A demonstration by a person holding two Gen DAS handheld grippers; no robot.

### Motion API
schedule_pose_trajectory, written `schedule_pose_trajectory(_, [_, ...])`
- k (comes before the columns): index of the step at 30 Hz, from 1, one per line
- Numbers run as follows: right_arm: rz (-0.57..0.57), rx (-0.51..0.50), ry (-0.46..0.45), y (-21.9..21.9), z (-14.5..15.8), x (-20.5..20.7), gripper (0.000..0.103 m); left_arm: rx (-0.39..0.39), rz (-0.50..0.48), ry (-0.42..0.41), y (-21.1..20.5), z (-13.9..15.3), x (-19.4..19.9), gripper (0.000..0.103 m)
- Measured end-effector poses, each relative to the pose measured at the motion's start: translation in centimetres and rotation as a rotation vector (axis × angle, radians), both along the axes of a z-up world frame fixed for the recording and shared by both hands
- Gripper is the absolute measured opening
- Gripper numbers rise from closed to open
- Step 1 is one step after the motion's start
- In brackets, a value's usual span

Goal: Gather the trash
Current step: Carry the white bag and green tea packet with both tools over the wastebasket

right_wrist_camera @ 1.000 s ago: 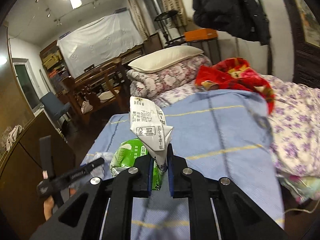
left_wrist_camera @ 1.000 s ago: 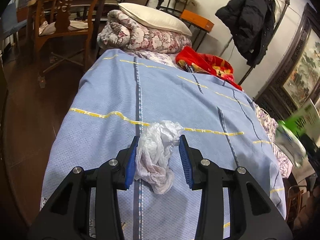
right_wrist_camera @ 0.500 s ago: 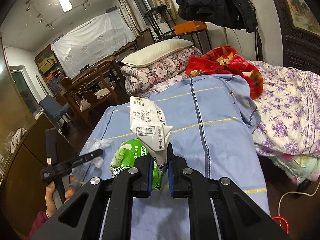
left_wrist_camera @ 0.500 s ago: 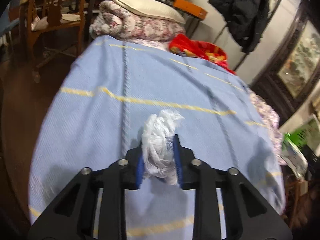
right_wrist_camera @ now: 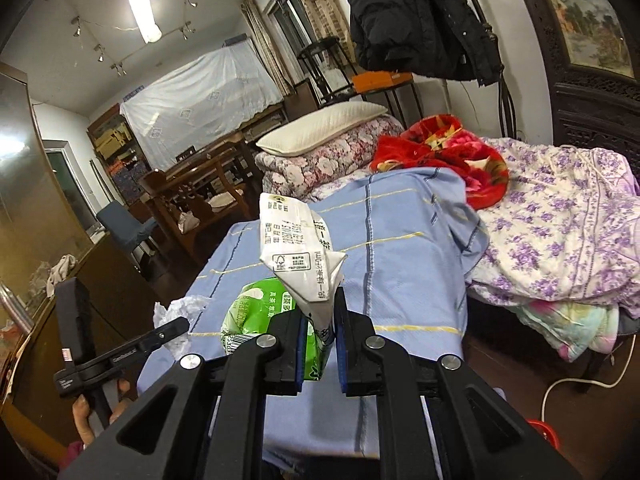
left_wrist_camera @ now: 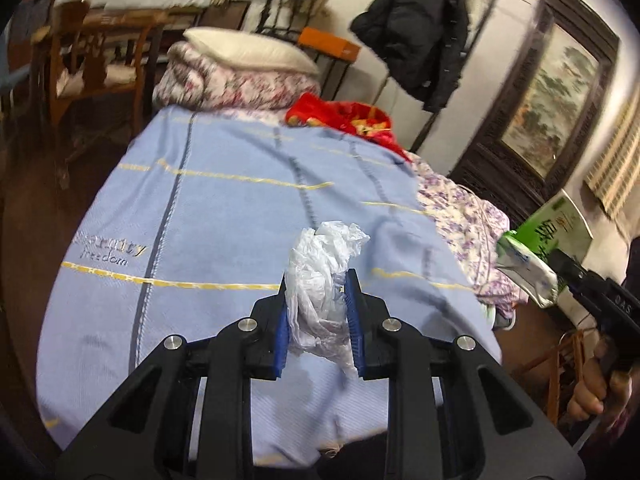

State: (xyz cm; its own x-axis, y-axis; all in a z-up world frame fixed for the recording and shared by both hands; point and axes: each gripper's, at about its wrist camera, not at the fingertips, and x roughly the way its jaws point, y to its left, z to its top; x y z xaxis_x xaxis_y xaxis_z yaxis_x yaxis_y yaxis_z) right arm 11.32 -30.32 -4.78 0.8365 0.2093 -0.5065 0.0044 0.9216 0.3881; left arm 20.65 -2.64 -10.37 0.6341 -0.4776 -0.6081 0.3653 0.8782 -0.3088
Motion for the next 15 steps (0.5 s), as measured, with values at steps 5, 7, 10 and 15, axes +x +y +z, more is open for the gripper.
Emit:
schedule_pose_trajectory(5, [-0.009,0.025,-0.053,-2.1,1.3,-4.0,0.013,0.016,-0.036,-0.075,-2.9,2.6,-4.1,0.026])
schedule_pose_trajectory(7, [-0.013,0.031,-0.071,-2.8,1.8,-5.3,0.013,0.019,-0.052,-0.108,-4.2,3.7,-5.8,0.026])
schedule_pose_trajectory(10, [-0.022,0.034,-0.112,-4.0,2.7,-8.2,0.013,0.028,-0.076,-0.153,-5.9,4.9,-8.2,0.026])
schedule_pose_trajectory(15, [-0.038,0.048,-0.179,-5.7,3.8,-12.5,0.013,0.046,-0.114,-0.217,-8.5,6.6,-12.0,0.026])
